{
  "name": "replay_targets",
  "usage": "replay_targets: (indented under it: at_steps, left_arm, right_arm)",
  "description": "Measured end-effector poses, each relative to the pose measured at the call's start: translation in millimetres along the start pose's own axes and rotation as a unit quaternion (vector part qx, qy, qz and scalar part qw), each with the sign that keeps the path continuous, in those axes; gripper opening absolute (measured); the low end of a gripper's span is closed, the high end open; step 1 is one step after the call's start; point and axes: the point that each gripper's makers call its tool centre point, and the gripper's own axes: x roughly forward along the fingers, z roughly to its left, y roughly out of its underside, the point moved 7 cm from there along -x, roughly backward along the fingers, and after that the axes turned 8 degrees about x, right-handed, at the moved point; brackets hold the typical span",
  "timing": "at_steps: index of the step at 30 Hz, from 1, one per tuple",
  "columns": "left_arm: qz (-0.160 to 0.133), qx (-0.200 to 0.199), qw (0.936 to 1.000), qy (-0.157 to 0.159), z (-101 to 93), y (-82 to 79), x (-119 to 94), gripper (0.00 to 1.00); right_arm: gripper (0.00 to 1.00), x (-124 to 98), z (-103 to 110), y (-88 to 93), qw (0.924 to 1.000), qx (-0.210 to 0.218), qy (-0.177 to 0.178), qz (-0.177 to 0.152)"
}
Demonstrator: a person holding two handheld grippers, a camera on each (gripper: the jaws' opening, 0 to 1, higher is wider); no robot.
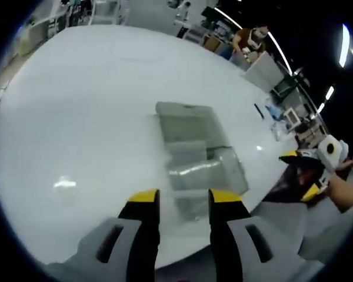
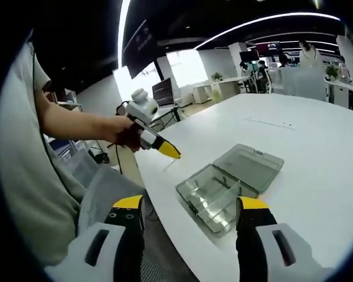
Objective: Insert the divider into the dual guide fixture by aligning both edges with the guide slots and pushing it downward to the bottom, including one-sided entry, uneven engagement, binding, and posture correction.
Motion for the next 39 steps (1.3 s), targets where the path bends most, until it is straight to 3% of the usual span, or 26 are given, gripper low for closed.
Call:
replay_targets:
  at_steps: [20, 39]
  left_arm:
    - [-0.019, 0.002, 0.9956, 0.092, -42.1, -7.1, 2.2, 0.30]
    - [-0.054, -0.012, 0.9815, 0.183, -64.2, -7.0, 2.4, 0.30]
  right_arm:
    - [0.59, -4.1, -4.2, -6.6, 0.9995, 0.024, -0.010, -0.017]
    - [0.60, -1.7, 0.3, -14.6, 0.9979, 0.047, -0.037, -0.024]
